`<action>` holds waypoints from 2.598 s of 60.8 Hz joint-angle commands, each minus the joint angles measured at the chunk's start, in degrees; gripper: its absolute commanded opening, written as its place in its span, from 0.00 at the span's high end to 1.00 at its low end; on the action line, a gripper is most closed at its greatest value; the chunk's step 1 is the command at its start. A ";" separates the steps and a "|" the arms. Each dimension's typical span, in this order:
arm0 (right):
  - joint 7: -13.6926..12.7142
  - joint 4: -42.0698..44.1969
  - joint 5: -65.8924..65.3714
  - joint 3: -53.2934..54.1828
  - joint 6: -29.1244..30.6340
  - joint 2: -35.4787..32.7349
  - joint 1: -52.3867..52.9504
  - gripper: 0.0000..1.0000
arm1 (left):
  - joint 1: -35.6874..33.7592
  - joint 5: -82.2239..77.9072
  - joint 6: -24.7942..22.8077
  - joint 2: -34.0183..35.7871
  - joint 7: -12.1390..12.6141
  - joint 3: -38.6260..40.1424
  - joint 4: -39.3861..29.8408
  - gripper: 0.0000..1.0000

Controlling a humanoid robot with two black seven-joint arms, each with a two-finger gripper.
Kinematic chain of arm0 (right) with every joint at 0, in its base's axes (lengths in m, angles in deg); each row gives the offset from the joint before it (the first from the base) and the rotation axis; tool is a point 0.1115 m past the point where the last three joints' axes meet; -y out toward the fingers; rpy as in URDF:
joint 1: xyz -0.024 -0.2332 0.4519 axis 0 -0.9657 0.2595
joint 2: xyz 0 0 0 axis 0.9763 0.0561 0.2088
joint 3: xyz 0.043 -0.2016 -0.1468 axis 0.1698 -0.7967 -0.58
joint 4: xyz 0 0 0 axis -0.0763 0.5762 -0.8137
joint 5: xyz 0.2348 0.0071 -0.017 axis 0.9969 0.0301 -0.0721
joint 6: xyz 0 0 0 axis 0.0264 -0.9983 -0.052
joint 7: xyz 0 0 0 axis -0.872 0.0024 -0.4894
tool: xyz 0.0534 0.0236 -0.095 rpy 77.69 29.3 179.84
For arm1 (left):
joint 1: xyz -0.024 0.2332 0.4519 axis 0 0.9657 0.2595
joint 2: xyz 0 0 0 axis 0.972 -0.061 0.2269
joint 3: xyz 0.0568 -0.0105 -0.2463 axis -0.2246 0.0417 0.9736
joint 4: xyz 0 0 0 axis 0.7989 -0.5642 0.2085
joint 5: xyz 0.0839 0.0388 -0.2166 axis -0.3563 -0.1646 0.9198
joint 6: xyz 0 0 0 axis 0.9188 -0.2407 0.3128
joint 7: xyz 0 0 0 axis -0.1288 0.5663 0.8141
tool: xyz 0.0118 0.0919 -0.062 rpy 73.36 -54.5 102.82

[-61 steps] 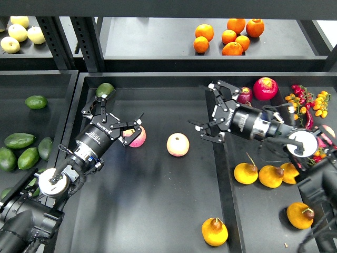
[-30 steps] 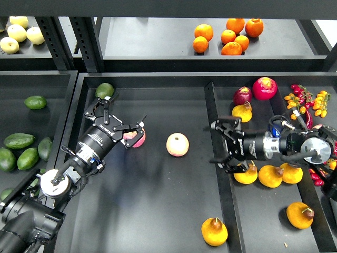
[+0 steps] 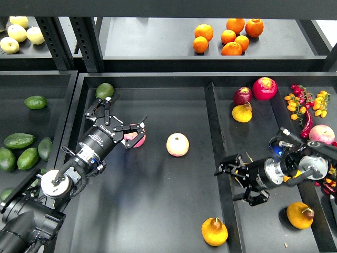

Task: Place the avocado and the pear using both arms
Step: 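Move the right gripper down toward the yellow pear in the central bin, then close the right gripper around the yellow pear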

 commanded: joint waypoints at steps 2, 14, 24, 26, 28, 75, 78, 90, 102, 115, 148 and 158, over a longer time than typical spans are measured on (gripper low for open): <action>0.00 0.01 -0.06 -1.06 0.00 0.13 -0.60 0.01 | 0.00 -0.07 0.00 0.00 0.06 0.01 0.19 0.01; 0.00 0.01 -0.59 -1.14 0.00 1.45 -1.92 0.01 | 0.00 -0.07 0.00 0.00 0.06 -0.08 0.54 0.01; 0.00 0.09 -0.85 -2.81 0.00 2.59 -2.80 0.01 | 0.00 -0.07 0.00 0.00 0.06 -0.17 0.54 0.01; 0.00 0.09 -0.85 -3.60 0.00 2.76 -2.80 0.01 | 0.00 -0.07 0.00 0.00 0.06 -0.08 0.54 0.01; 0.00 0.09 -0.85 -3.87 0.00 2.85 -2.80 0.01 | 0.00 -0.07 0.00 0.00 0.06 -0.17 0.54 0.01; 0.00 0.44 -0.59 -4.04 0.00 5.05 -5.44 0.01 | 0.00 -0.15 0.00 0.00 -0.03 -0.34 0.45 0.01; 0.00 0.44 -0.68 -4.04 0.00 5.05 -5.44 0.02 | 0.00 -0.24 0.00 0.00 -0.03 -0.34 0.54 0.01; 0.00 0.44 -0.76 -4.04 0.00 5.05 -5.44 0.07 | 0.00 -0.33 0.00 0.00 -0.03 -0.34 0.54 0.01; 0.00 0.44 -0.94 -4.04 0.00 5.05 -5.70 0.14 | 0.00 -0.42 0.00 0.00 -0.03 -0.34 0.45 0.01; 0.00 0.62 -1.47 -4.13 0.00 5.14 -5.79 0.22 | 0.00 -0.42 0.00 0.00 -0.03 -0.43 0.45 0.01; 0.00 1.15 -0.76 -2.99 0.00 5.75 -7.64 0.66 | 0.00 -0.42 0.00 0.00 -0.03 -0.69 0.45 0.01; 0.00 1.06 -0.76 -0.71 0.00 5.32 -7.46 0.80 | 0.00 -0.51 0.00 0.00 -0.03 -0.69 0.54 0.01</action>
